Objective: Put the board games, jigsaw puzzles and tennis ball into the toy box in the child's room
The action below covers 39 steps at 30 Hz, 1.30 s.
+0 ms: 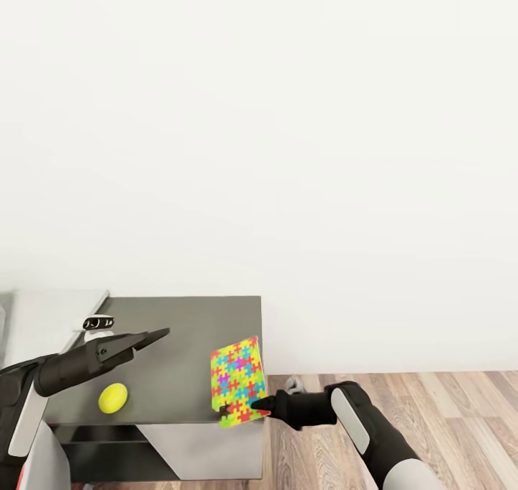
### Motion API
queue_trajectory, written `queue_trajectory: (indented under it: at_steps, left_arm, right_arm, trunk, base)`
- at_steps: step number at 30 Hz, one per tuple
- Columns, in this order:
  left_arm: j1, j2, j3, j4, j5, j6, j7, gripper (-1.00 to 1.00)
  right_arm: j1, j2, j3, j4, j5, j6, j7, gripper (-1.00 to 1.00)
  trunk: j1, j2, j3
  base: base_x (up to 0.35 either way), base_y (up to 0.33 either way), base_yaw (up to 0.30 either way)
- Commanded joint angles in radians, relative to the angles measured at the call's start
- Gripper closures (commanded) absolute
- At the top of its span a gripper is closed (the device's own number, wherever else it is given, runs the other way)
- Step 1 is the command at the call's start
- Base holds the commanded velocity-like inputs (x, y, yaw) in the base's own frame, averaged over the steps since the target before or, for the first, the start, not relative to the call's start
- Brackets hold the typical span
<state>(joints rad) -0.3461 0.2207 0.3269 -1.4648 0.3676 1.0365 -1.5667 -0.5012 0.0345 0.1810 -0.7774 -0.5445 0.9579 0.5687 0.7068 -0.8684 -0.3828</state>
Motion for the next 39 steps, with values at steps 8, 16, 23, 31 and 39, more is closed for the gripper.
queue_trajectory:
  at_steps: [8,16,23,31,39]
  left_arm:
    - [-0.001,0.000,-0.002,0.000,-0.001,0.011,-0.004,-1.00]
    - [-0.001,0.000,-0.002,0.000,-0.001,0.011,-0.004,-1.00]
    - [-0.001,0.000,-0.002,-0.001,-0.001,0.011,-0.004,-1.00]
    - [-0.001,0.003,-0.002,-0.001,-0.001,0.011,-0.004,-1.00]
    - [-0.001,0.005,-0.002,0.000,-0.001,0.011,-0.004,-1.00]
  right_arm:
    - [0.000,-0.014,-0.006,-0.002,0.006,-0.027,0.062,1.00]
    - [-0.002,-0.039,-0.013,-0.002,0.000,-0.028,0.069,1.00]
    - [0.001,-0.080,-0.075,-0.002,-0.008,-0.031,0.099,1.00]
    - [0.001,-0.114,-0.119,-0.007,-0.003,-0.034,0.126,1.00]
    - [0.006,-0.131,-0.134,-0.009,-0.009,-0.034,0.157,1.00]
  trunk:
    - [-0.031,0.055,0.024]
    - [-0.061,0.111,0.049]
    - [-0.088,0.160,0.071]
    - [-0.119,0.216,0.096]
    - [-0.149,0.272,0.121]
  base:
    - [0.000,0.000,0.000]
    - [0.000,0.000,0.000]
    - [0.000,0.000,0.000]
    - [0.000,0.000,0.000]
    - [0.000,0.000,0.000]
